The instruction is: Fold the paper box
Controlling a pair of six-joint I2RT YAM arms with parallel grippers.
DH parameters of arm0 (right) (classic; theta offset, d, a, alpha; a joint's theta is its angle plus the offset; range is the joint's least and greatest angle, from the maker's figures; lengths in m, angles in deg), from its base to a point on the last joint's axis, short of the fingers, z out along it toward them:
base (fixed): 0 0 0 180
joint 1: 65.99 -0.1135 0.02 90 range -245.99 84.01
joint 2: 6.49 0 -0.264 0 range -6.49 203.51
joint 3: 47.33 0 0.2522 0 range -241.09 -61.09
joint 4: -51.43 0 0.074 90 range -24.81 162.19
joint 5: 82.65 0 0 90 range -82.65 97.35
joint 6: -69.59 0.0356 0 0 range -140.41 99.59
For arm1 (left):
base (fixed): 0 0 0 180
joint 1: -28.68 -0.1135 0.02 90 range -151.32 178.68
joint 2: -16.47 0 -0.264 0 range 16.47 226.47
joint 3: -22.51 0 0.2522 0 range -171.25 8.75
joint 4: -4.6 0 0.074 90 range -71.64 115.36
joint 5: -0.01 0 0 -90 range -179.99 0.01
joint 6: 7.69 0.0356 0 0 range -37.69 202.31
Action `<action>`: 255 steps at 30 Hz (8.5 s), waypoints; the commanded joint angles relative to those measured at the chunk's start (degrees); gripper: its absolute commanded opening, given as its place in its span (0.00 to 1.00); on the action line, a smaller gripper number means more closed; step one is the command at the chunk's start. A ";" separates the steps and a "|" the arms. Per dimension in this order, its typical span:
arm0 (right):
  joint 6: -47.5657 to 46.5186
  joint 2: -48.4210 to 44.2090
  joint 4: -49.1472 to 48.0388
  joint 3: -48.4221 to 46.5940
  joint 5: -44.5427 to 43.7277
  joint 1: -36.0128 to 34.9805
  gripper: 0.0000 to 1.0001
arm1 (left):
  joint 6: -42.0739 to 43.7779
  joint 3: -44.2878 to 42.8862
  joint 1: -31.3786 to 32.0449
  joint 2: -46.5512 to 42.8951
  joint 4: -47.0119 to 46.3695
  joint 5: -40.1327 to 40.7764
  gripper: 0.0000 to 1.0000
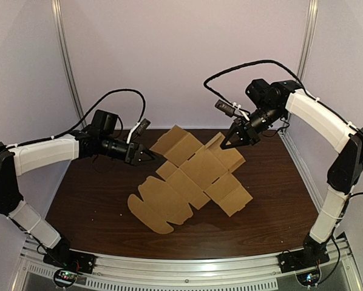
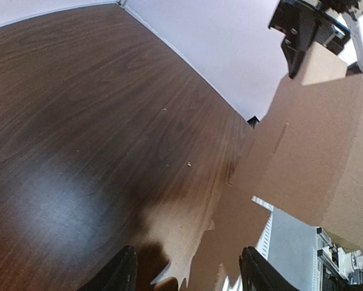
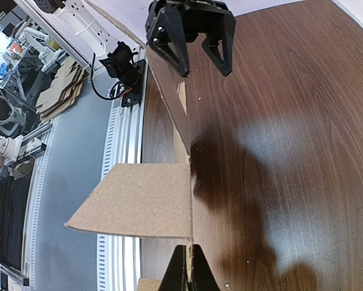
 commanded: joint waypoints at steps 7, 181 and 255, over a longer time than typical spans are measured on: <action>2.70 0.31 -0.76 -1.82 1.34 -0.44 0.00 | -6.24 1.48 -3.36 4.25 -8.15 -4.03 0.60; 28.04 -0.67 -21.68 6.86 17.68 8.22 0.00 | -41.93 13.23 2.35 11.42 -55.58 -11.28 0.37; 22.52 29.22 -18.04 -4.94 -20.73 -11.70 0.25 | -23.06 10.33 14.96 23.69 -13.91 36.07 0.00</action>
